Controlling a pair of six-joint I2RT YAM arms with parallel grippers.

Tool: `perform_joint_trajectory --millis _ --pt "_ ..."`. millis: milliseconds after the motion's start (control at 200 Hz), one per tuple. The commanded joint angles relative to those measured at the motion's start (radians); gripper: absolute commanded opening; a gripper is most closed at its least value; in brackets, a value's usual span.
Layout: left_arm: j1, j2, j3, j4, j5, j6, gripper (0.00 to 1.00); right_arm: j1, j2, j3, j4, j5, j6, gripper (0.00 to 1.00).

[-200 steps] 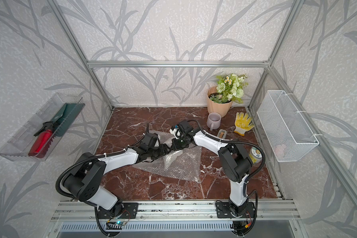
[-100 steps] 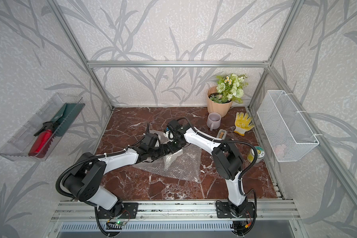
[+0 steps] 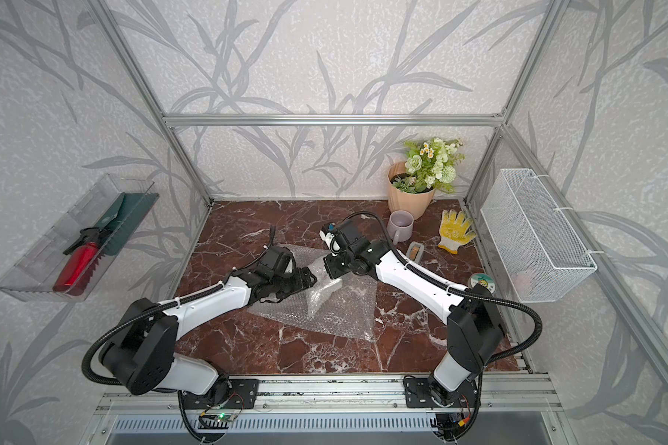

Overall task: Wrap mugs in bubble wrap
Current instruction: Stick the tape on the bubble wrap.

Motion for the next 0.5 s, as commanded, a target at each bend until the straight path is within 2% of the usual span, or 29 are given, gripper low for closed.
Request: perform_joint_trajectory --millis 0,235,310,380,410,495 --pt "-0.001 -0.078 0.022 -0.119 -0.062 0.024 0.82 -0.009 -0.045 -0.051 0.052 0.031 0.029 0.12" --pt "-0.003 -0.17 0.009 -0.137 -0.072 0.076 0.82 -0.017 -0.05 -0.086 0.098 -0.036 0.045 0.13" --pt "-0.002 -0.156 0.019 -0.098 -0.048 0.099 0.88 -0.018 -0.048 -0.09 0.1 -0.035 0.058 0.16" --pt "-0.001 -0.126 0.036 -0.065 -0.033 0.122 0.93 -0.019 -0.048 -0.097 0.102 -0.034 0.069 0.26" --pt "-0.001 -0.112 0.049 -0.061 -0.031 0.135 0.99 -0.019 -0.046 -0.099 0.099 -0.034 0.071 0.33" --pt "-0.001 -0.07 0.082 -0.055 -0.044 0.162 0.99 -0.018 -0.041 -0.099 0.089 -0.023 0.075 0.55"
